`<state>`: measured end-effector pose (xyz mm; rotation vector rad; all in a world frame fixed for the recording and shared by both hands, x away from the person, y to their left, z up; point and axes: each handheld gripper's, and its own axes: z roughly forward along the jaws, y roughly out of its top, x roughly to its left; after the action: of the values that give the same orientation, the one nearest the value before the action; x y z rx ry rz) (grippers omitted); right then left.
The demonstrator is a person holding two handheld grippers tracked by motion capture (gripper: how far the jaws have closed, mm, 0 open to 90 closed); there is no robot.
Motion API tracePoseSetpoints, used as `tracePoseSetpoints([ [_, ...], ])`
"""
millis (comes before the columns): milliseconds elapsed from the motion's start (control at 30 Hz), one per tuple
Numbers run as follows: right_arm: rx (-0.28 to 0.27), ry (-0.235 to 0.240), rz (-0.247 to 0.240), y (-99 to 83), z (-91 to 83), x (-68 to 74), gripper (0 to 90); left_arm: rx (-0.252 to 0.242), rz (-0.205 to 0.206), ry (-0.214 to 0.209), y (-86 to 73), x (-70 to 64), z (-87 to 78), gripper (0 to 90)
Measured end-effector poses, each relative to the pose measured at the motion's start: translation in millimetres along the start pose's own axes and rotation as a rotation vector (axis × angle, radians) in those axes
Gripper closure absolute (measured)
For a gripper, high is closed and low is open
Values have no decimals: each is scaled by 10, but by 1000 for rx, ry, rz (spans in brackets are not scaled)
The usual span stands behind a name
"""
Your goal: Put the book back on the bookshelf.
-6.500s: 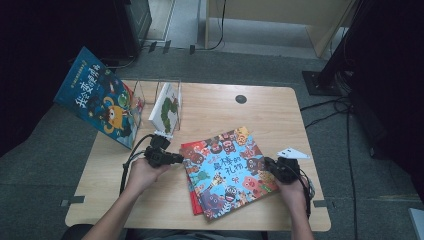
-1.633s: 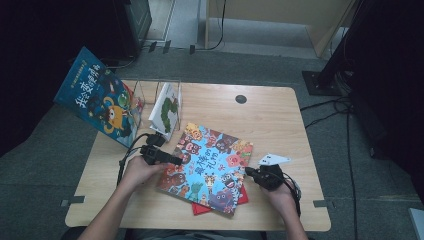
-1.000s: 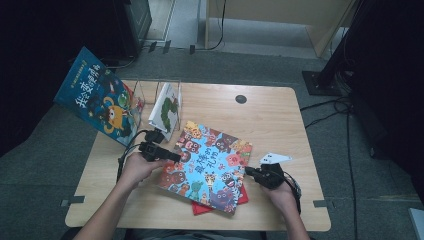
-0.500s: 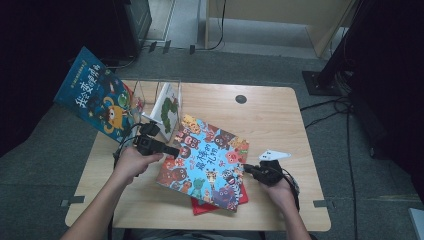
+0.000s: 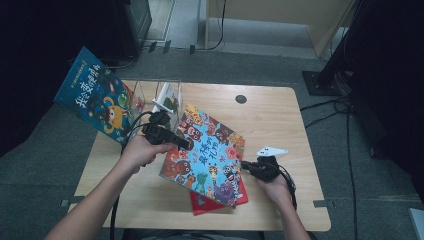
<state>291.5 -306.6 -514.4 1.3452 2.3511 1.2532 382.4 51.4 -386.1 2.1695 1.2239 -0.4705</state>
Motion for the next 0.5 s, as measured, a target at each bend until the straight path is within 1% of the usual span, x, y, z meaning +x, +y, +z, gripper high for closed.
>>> tracePoseSetpoints([
  [33, -1, 0, 2, 1, 3, -1, 900, 6, 0, -16, 26, -18, -3, 607],
  [67, -2, -4, -1, 3, 6, 0, 900, 17, -2, -42, 53, -39, 7, 628],
  [100, -5, -8, -2, 6, 12, 5, 900, 31, 3, -52, 75, -63, 26, 643],
  [133, -3, -14, -7, 11, 17, 9, 900, 54, 12, -44, 103, -115, 61, 645],
  [167, -7, -20, -12, 17, 27, 14, 900, 80, 30, -17, 129, -176, 100, 632],
  [200, -9, -20, -3, 21, 35, 16, 900, 83, 36, -14, 158, -223, 112, 613],
  [233, -7, -22, 8, 27, 38, 6, 900, 82, 45, -21, 183, -247, 101, 632],
  [267, -7, -19, 16, 27, 40, 4, 900, 83, 48, -17, 200, -267, 97, 641],
  [333, -8, -18, 18, 31, 44, 0, 900, 97, 56, -8, 245, -308, 89, 643],
  [367, -9, -20, 14, 32, 46, -2, 900, 105, 57, -15, 264, -317, 83, 649],
  [433, -7, -28, 8, 34, 46, 3, 876, 107, 45, -39, 293, -322, 63, 678],
  [467, -10, -38, -3, 36, 41, 4, 853, 97, 52, -35, 295, -329, 51, 698],
  [500, -9, -42, -7, 37, 34, 4, 835, 81, 43, -34, 296, -336, 28, 711],
])
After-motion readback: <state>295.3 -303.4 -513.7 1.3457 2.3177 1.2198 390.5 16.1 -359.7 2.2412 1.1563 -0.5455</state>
